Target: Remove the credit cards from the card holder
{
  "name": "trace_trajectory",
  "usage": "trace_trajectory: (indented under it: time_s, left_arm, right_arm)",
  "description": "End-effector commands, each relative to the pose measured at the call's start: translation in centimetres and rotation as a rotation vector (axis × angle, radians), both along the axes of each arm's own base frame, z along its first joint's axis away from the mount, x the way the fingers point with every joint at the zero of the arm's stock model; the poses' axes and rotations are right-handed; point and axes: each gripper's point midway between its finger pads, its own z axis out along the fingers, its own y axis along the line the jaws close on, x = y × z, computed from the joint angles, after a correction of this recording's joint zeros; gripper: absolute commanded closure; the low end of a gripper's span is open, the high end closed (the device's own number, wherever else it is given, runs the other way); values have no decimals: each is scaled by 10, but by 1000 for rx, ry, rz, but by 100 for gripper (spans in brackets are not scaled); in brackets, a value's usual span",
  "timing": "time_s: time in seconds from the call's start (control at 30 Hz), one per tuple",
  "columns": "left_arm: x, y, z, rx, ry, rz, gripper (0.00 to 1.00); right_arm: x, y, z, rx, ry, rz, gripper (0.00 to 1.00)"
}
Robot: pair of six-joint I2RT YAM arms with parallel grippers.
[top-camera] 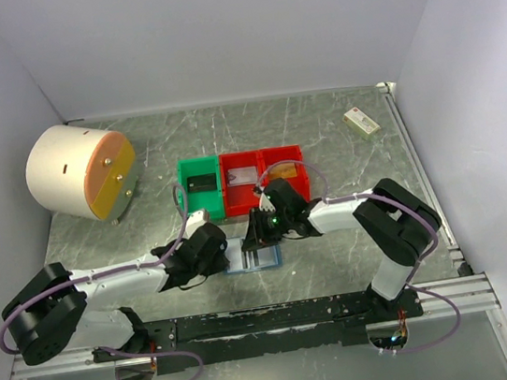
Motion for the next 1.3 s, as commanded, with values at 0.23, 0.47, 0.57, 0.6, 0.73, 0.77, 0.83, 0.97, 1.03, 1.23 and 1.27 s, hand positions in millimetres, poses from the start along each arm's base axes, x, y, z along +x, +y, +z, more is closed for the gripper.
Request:
trace_trajectory:
  time_s: [0.23, 0.47, 0.57, 0.6, 0.73, 0.77, 0.83, 0.97, 1.03, 1.23, 1.27]
  left_arm:
    - [-1, -9, 12, -57, -25, -27, 80]
    - [-3, -4, 11, -64, -28, -18, 80]
    - [-3, -3, 11, -57, -27, -17, 80]
    - [-3, -4, 11, -57, -29, -18, 80]
    - [-1, -6, 12, -62, -32, -23, 79]
    - [-1, -8, 13, -63, -33, -26, 79]
    - [-1, -9, 11, -58, -29, -34, 78]
    - [0, -14, 8, -47, -18, -47, 78]
    - [0, -15, 5, -34, -9, -54, 79]
    - [2, -17, 2, -10, 6, -60, 79]
    - [2, -17, 2, -7, 6, -61, 79]
  right_arm:
    - [-3, 13, 19, 127, 18, -4, 83]
    - [-1, 7, 14, 71, 23, -28, 88]
    - [8, -5, 11, -6, -22, -72, 84]
    - [10, -7, 10, -26, -29, -76, 83]
    - [8, -13, 0, -77, -27, -63, 77]
    - [8, -14, -2, -85, -24, -63, 75]
    - [5, -15, -5, -81, -18, -58, 72]
    - [1, -12, -14, -73, 11, -40, 71]
    - [0, -13, -21, -90, 27, -46, 71]
    - [0, -9, -17, -41, 31, -66, 71]
    - [-2, -6, -15, -18, 37, -53, 72]
